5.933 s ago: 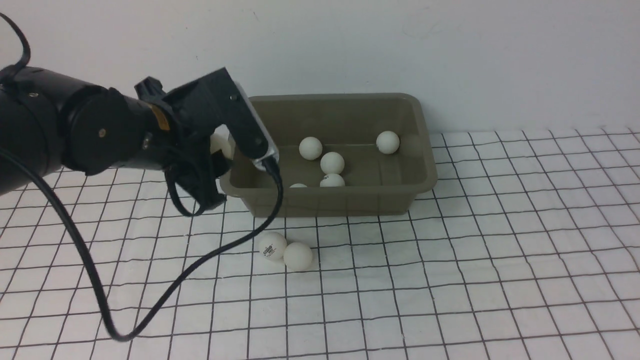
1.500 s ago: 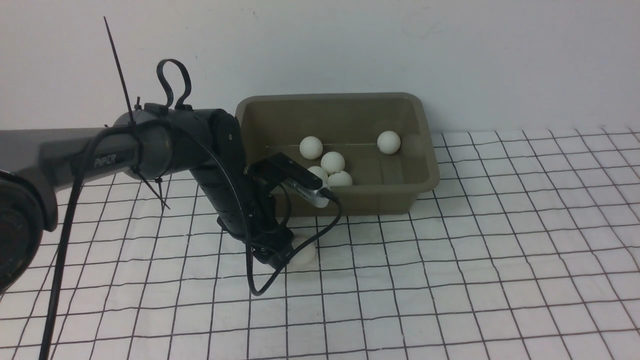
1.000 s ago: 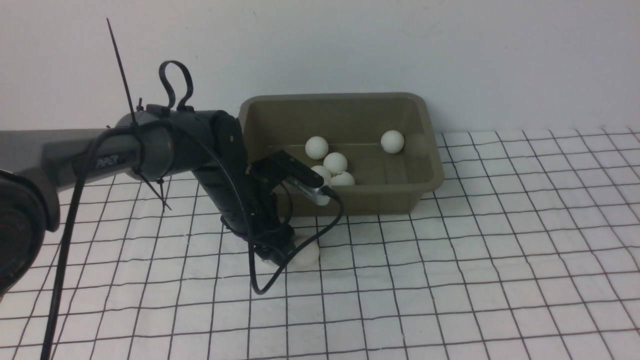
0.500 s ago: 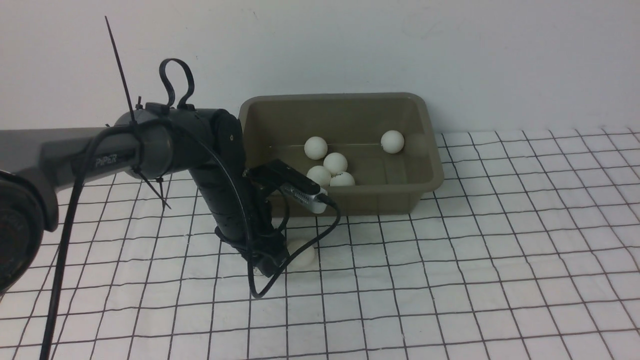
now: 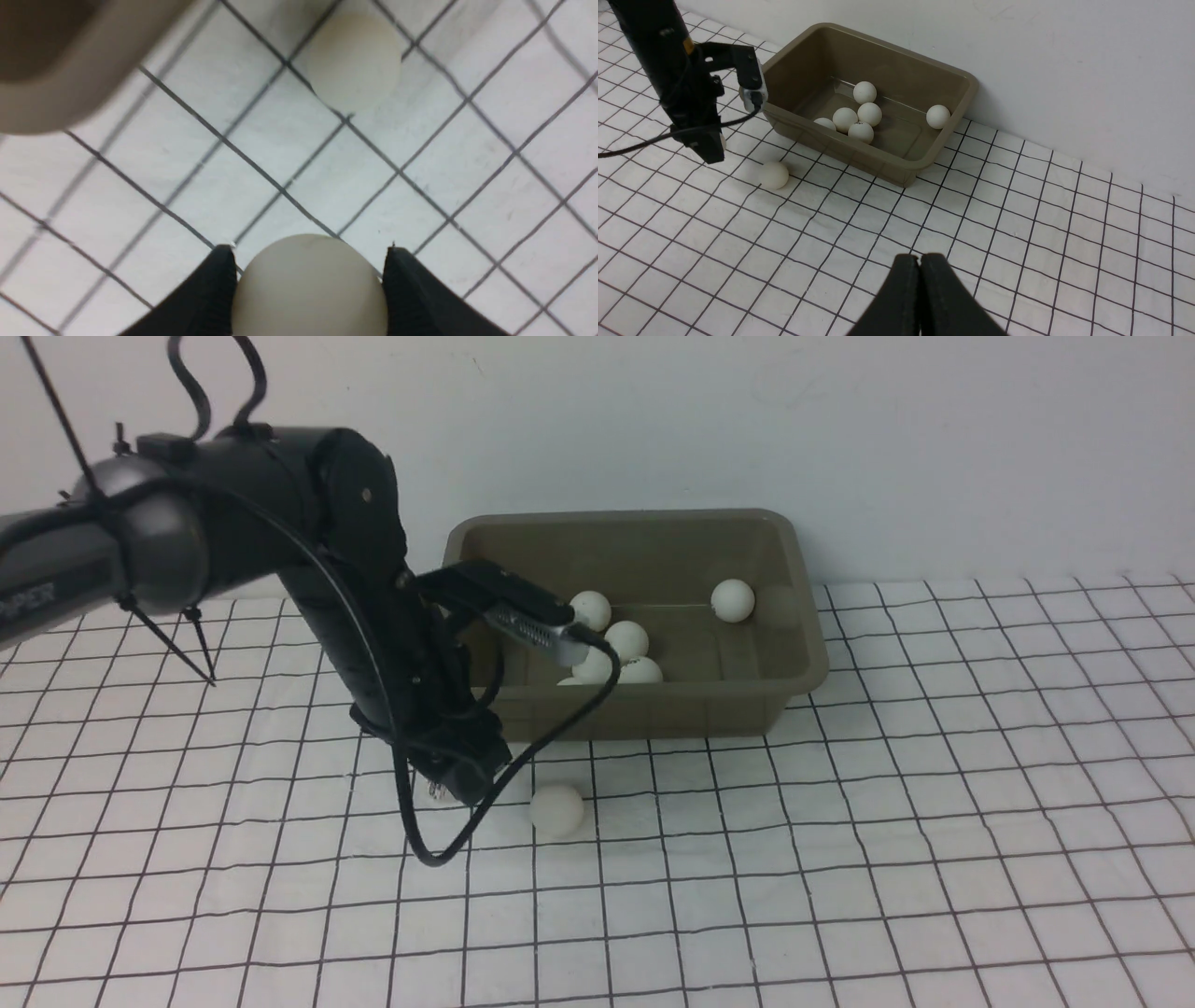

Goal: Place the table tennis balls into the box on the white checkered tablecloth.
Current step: 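Reach for and grasp a ping pong ball on the table beside the basket, then drop the ball into the bin, then reach for and grasp a ping pong ball on the table beside the basket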

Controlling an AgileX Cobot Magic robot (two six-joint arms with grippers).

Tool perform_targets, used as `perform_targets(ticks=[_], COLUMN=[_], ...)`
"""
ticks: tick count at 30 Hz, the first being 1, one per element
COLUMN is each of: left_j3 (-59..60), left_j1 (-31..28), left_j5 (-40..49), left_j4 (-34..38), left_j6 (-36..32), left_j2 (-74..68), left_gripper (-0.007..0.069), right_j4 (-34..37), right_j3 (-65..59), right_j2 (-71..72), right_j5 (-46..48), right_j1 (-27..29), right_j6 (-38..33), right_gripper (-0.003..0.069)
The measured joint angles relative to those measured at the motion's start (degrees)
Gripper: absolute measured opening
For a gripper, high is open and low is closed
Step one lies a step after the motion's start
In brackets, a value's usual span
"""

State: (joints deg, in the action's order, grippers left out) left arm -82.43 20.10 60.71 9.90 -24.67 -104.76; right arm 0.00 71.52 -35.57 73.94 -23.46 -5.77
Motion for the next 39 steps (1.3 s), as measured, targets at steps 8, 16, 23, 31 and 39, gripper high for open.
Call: perform_targets(ticks=[8,16,23,31,39], left_j3=[-6.67,-12.89,-17.02,-27.03,-27.91], left_j1=[0.0,0.0,0.05,0.05,0.05], left_j5=[-17.82,-23.52,-23.47,-5.07,9.67], left_j4=[0.0,-1.2,-0.16,-0.28,1.71], left_j6=[-0.33,-1.76,-2.81,0.76,9.93], left_j2=[-0.41,-12.92,-17.26,-15.0,-8.8], left_gripper=[0.0352,0.0352,0.046,0.0519,0.0398], right_j4=[0.0,0.0,0.0,0.0,0.0], right_j3=[0.0,0.0,0.0,0.0,0.0], right_j2=[0.0,0.0,0.0,0.0,0.0], right_j5=[0.0,0.0,0.0,0.0,0.0], right_j1=[0.0,0.0,0.0,0.0,0.0], right_j6=[0.0,0.0,0.0,0.0,0.0], right_gripper=[-0.0018,-0.0018,-0.0018,-0.0018,-0.0018])
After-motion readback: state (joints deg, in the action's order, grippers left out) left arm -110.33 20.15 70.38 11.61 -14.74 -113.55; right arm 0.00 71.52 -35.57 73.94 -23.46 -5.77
